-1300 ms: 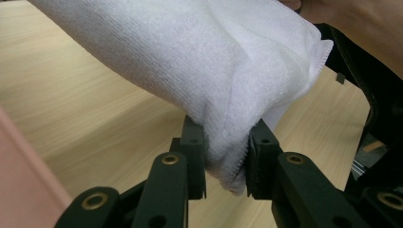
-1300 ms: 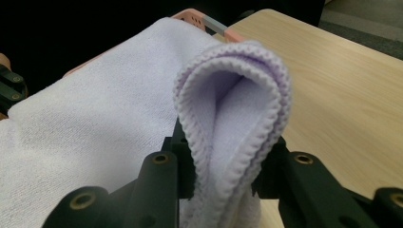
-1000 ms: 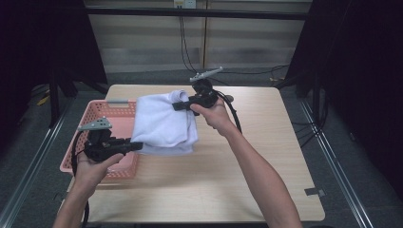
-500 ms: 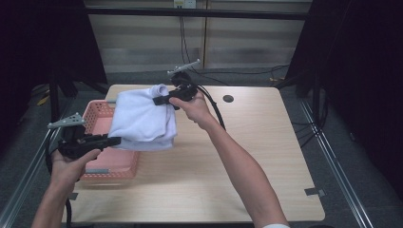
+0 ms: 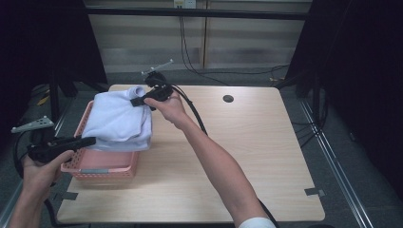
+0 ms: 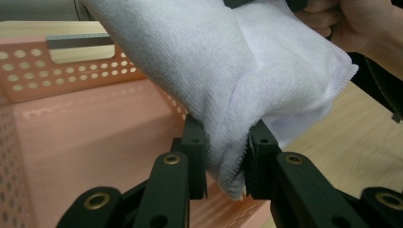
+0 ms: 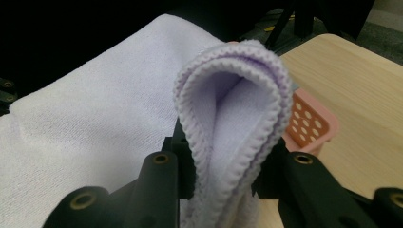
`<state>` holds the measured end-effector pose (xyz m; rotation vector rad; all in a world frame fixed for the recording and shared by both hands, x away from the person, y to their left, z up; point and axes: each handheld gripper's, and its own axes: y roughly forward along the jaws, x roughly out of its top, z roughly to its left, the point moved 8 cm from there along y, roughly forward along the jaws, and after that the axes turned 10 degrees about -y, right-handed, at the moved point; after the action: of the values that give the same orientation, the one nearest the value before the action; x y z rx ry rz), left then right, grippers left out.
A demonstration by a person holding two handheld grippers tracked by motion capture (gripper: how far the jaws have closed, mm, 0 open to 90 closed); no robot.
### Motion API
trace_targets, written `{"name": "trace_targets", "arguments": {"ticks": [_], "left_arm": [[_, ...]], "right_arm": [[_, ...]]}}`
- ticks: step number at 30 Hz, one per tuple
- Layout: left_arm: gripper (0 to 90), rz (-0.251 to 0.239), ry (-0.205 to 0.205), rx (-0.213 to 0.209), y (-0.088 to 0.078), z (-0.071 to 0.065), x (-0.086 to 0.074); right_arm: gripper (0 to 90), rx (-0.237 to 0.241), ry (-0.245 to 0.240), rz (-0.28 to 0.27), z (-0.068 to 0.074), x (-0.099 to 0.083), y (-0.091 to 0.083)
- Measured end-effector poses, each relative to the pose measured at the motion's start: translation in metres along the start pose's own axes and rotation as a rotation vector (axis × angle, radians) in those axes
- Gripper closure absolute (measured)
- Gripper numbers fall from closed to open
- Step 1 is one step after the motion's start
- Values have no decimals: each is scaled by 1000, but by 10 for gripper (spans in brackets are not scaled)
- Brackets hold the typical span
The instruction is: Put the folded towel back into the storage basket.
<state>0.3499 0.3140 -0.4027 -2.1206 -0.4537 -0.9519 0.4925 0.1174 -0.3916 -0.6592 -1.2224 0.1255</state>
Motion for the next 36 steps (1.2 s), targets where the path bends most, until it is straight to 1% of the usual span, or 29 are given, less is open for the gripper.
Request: {"name": "trace_targets", "arguments": {"ticks": [1,6,10,11,12,14,15,16,19,21,25,27,30,31,32,34,36], "left_arm": [[744,-3,-5,3,-1,1,0],[744,-12,-22,28,-14,14,-2],[744,-20,-49,56,-23,28,-7],[744,-20,-60,58,-25,31,-9],[744,-15,-58,61,-26,33,-11],[744,-14,-75,73,-27,39,-15],[744,-9,-76,78,-28,42,-17],[744,-3,-82,91,-28,46,-19],[744,10,-100,111,-27,55,-25],[744,14,-109,116,-25,59,-29],[743,32,-122,140,-19,67,-35],[741,38,-127,155,-15,70,-37],[739,71,-141,166,-8,75,-43],[738,76,-140,169,-7,75,-44],[738,80,-136,174,-5,74,-44],[737,91,-126,183,-1,72,-45],[736,112,-111,207,3,71,-46]], "right_arm": [[689,1,0,-1,3,2,7],[689,0,6,-3,10,8,22],[689,4,13,3,18,9,38],[689,4,14,7,19,9,41],[689,3,17,5,20,9,45],[689,3,21,11,23,8,52],[689,-1,21,13,23,7,55],[689,-1,29,12,24,6,59],[688,-10,32,18,25,0,70],[688,-18,31,27,26,-5,76],[687,-27,43,32,23,-11,85],[686,-41,51,33,22,-16,88],[684,-52,50,44,21,-23,92],[682,-60,46,53,20,-29,93],[682,-60,50,49,20,-30,93],[680,-64,58,61,17,-37,96],[679,-71,64,70,15,-43,99]]}}
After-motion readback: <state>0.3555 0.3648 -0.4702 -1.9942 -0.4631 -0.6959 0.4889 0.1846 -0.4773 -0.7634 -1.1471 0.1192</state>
